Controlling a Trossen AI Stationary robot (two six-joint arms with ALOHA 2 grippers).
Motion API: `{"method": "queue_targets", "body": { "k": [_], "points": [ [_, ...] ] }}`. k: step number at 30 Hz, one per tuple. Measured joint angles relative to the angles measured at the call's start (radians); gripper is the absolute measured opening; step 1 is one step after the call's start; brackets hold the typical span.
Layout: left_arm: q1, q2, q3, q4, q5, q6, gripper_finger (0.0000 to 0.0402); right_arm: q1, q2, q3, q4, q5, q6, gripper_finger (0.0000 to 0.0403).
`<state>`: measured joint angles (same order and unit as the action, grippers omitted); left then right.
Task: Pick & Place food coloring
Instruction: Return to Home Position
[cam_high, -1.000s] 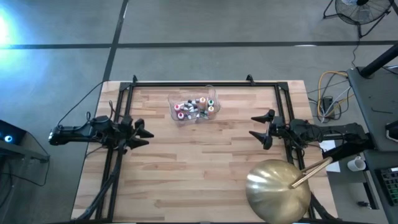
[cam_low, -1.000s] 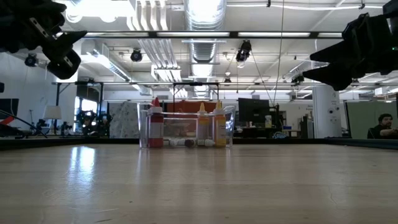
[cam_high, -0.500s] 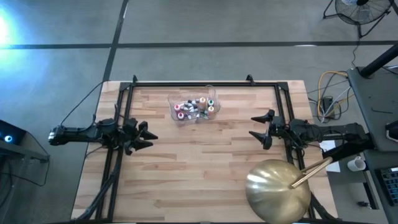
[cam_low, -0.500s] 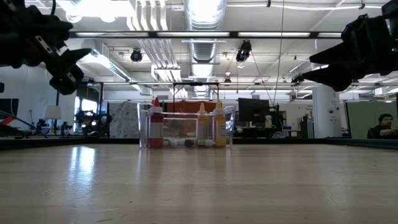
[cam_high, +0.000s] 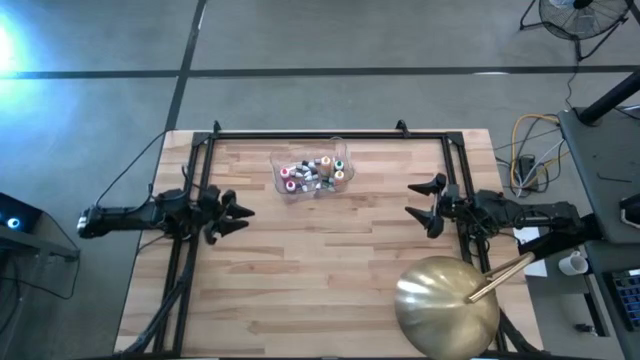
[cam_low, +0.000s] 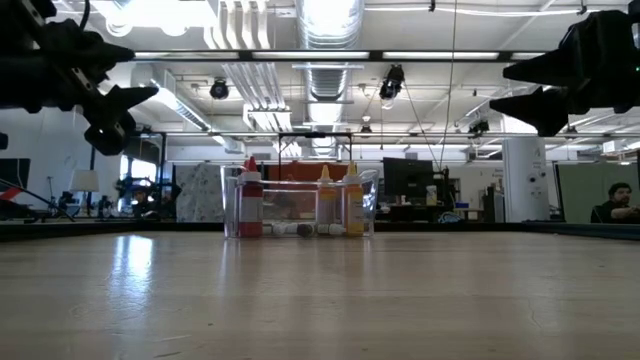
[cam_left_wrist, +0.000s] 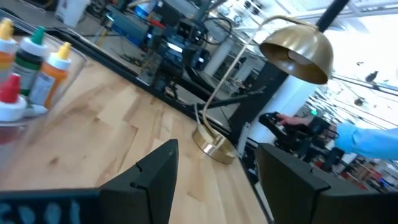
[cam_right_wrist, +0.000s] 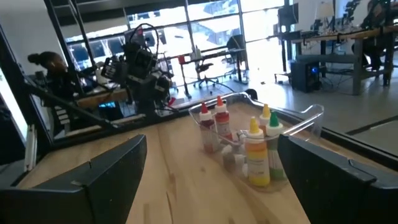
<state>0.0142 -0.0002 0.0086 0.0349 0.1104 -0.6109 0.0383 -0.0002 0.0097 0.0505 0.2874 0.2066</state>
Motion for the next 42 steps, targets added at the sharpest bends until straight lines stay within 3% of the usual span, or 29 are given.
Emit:
{"method": "queue_targets", "body": {
  "k": [6,42],
  "points": [
    [0.067,0.0,-0.001,-0.001,-0.001,0.0,0.0188,0.0,0.0,0.0,0.0,0.0,0.001,0.0354],
    [0.061,0.0,-0.001,-0.004,0.0,0.0,0.0188,0.0,0.027,0.0,0.002,0.002,0.002,0.0354]
  ]
}}
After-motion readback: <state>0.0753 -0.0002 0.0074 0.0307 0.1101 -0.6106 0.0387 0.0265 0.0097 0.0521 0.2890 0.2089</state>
